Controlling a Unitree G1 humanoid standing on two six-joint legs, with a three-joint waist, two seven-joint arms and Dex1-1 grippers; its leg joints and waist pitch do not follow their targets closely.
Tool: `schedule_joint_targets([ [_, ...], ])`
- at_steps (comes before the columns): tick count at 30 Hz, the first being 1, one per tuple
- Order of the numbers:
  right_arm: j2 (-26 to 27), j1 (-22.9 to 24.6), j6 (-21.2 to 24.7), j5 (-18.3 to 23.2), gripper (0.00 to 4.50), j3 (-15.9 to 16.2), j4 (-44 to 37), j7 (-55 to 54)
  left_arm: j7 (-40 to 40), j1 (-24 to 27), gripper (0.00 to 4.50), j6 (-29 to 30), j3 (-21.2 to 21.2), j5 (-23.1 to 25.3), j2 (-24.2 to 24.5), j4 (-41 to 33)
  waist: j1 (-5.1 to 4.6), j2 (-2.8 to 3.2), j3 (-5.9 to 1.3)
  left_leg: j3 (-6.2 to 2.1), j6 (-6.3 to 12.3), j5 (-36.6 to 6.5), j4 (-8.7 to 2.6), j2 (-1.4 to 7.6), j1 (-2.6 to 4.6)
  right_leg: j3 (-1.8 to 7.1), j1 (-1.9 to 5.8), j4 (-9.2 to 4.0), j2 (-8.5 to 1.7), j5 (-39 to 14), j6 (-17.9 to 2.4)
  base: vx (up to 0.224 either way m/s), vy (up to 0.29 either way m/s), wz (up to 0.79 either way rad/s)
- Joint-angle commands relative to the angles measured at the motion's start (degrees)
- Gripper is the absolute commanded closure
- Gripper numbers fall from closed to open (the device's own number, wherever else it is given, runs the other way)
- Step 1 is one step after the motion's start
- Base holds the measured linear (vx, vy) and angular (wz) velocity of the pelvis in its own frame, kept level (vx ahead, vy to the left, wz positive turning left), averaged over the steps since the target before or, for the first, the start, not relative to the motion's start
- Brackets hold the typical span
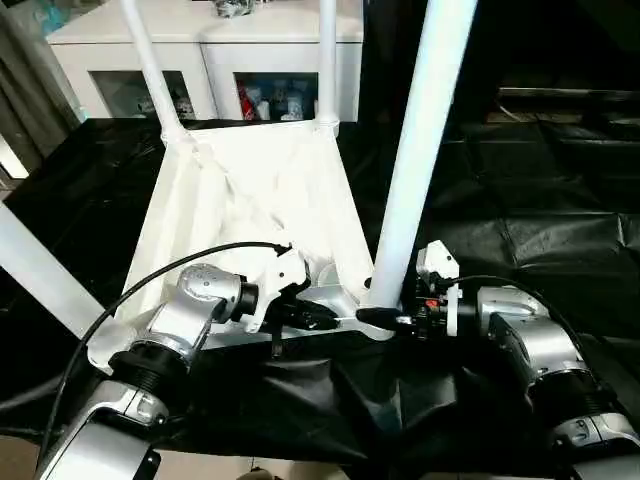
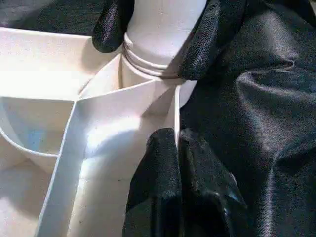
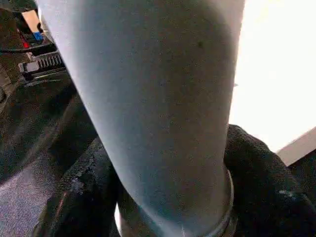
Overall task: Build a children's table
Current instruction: Rotate leg to tighten
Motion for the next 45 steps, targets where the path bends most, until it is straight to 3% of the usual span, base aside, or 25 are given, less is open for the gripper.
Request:
schedule_joint_targets([
  [1, 1.47, 0.43, 0.19, -0.4, 1.88, -0.65, -0.16, -3.59, 4.32, -0.99, 4.5, -0.74, 0.91, 0.53, -1.37, 0.34, -0.12, -0.84, -3.74, -0.68, 4.62, -8.71, -3.68, 2.01, 1.19, 1.42, 2.59, -2.94, -2.71, -5.55, -15.14, 0.0, 0.0, 0.0],
  [2, 2.19, 0.34, -0.17, -0.98, 1.88, -1.06, 0.65, -6.3, 7.17, -1.6, 4.5, -1.02, 1.36, 1.12, -2.16, 1.52, -0.14, -0.88, -3.68, -0.67, 4.39, -9.16, -3.74, 1.98, 1.2, 1.41, 2.56, -3.07, -2.68, -6.31, -15.01, 0.0, 0.0, 0.0],
  [5, 7.49, -1.47, -1.09, -3.83, 1.88, -4.55, 7.39, -26.57, 19.77, -4.77, 4.5, -1.46, 4.24, 1.77, -7.72, 6.06, -0.75, -0.79, -3.26, -0.79, 1.47, -12.89, -4.2, 1.75, 1.27, 1.56, 2.33, -3.87, -2.88, -12.9, -13.41, 0.0, 0.0, 0.0],
  [6, 9.52, -1.62, -0.31, -3.32, 1.88, -5.78, 8.44, -30.82, 22.74, -5.44, 4.5, -1.35, 4.46, 2.12, -9.5, 6.69, -1.0, -0.78, -3.3, -1.0, -0.11, -14.48, -4.41, 1.66, 1.7, 1.52, 2.3, -4.18, -2.92, -15.88, -12.53, 0.0, 0.0, 0.0],
  [7, 10.27, -1.46, -0.24, -3.15, 1.88, -5.94, 8.37, -31.59, 23.63, -5.64, 4.5, -1.31, 4.48, 2.22, -10.15, 6.86, -1.46, -0.75, -3.23, -1.26, -0.6, -15.14, -4.64, 1.55, 1.4, 1.5, 2.55, -4.21, -2.93, -17.25, -11.64, 0.0, 0.0, 0.0],
  [10, 14.22, -0.8, -0.09, -4.82, 1.89, -4.93, 8.0, -37.31, 27.95, -6.53, 4.5, -1.32, 4.46, 2.45, -13.56, 7.88, -1.72, -0.66, -3.47, -1.15, 0.51, -14.54, -4.41, 1.5, 1.35, 1.64, 2.45, -4.29, -2.73, -14.45, -11.14, 0.0, 0.0, 0.0],
  [16, 18.3, -0.87, -1.94, -4.35, 1.89, -2.7, 6.68, -34.24, 26.9, -5.99, 4.5, -1.65, 3.08, 2.49, -15.99, 7.6, -1.63, -0.38, -3.58, -1.08, 2.17, -13.04, -4.31, 1.44, 1.08, 1.55, 2.61, -4.2, -2.7, -12.26, -11.44, 0.0, 0.0, 0.0],
  [17, 18.44, -0.91, -2.21, -4.18, 1.33, -2.57, 6.54, -33.65, 26.4, -5.88, 4.5, -1.7, 2.95, 2.49, -15.98, 7.58, -1.67, -0.38, -3.58, -1.12, 2.24, -12.99, -4.35, 1.47, 1.04, 1.5, 2.64, -4.16, -2.65, -11.9, -11.55, 0.0, 0.0, 0.0],
  [18, 18.38, -1.06, -2.29, -3.77, 1.19, -2.46, 6.31, -33.01, 25.25, -5.58, 4.5, -2.08, 2.58, 2.36, -15.64, 7.36, -1.69, -0.33, -3.57, -1.09, 2.26, -13.34, -4.37, 1.5, 1.15, 1.5, 2.55, -4.18, -2.63, -11.86, -11.71, 0.0, 0.0, 0.0],
  [22, 14.85, -0.57, -1.35, -3.01, 0.83, -1.01, 3.58, -26.24, 19.69, -4.1, 4.5, -1.67, 1.66, 1.57, -13.02, 5.16, -1.64, -0.63, -3.55, -1.14, 2.76, -13.57, -4.42, 1.58, 1.03, 1.48, 2.8, -4.1, -2.69, -11.8, -11.96, 0.0, 0.0, 0.0],
  [27, 7.21, 1.14, 0.34, -0.74, 0.83, 1.35, -1.59, -11.42, 10.53, -2.28, 4.5, -1.47, 0.23, 0.6, -8.15, 2.27, -1.22, -0.69, -3.93, -0.85, 5.62, -8.83, -3.71, 1.74, 0.88, 1.33, 3.01, -3.14, -2.51, -4.31, -14.11, 0.0, 0.0, 0.0],
  [32, 1.48, 1.01, 1.29, 0.22, 0.83, 1.33, -3.06, -2.6, 2.67, -1.04, 4.5, -0.23, -0.71, -0.15, -3.8, 0.12, -0.63, -0.56, -3.81, -0.68, 6.05, -9.47, -3.66, 2.06, 1.18, 1.38, 2.61, -3.16, -2.55, -5.46, -15.1, 0.0, 0.0, 0.0],
  [34, 0.11, 0.7, 1.13, 0.1, 1.15, 1.1, -2.94, -0.74, 0.15, -0.69, 4.5, 0.32, -1.08, -0.34, -2.3, -0.61, -0.42, -0.84, -3.68, -0.7, 5.41, -10.07, -3.88, 2.13, 1.15, 1.43, 2.63, -3.26, -2.66, -6.65, -14.98, 0.0, 0.0, 0.0],
  [38, -2.07, 0.14, 1.4, 0.23, 1.33, 1.32, -2.71, 2.46, -3.23, -0.54, 4.5, 1.37, -1.3, -0.51, 0.01, -1.26, -0.07, -0.81, -3.64, -0.71, 4.23, -11.05, -3.97, 2.15, 1.42, 1.52, 2.49, -3.28, -2.64, -8.53, -14.69, 0.0, 0.0, 0.0],
  [39, -2.36, 0.02, 1.55, 0.44, 1.58, 1.48, -2.69, 2.95, -3.88, -0.52, 4.5, 1.53, -1.35, -0.58, 0.47, -1.37, -0.05, -0.79, -3.63, -0.74, 4.05, -10.91, -4.0, 2.12, 1.33, 1.52, 2.57, -3.22, -2.67, -8.28, -14.67, 0.0, 0.0, 0.0],
  [45, -1.99, 0.26, 2.32, 1.12, 1.87, 2.31, -3.44, 4.78, -4.04, -0.2, 4.5, 1.71, -1.3, -1.14, 0.9, -2.09, -0.11, -0.98, -3.82, -0.7, 4.69, -8.87, -3.68, 1.97, 1.2, 1.46, 2.7, -2.94, -2.71, -5.7, -15.19, 0.0, 0.0, 0.0],
])
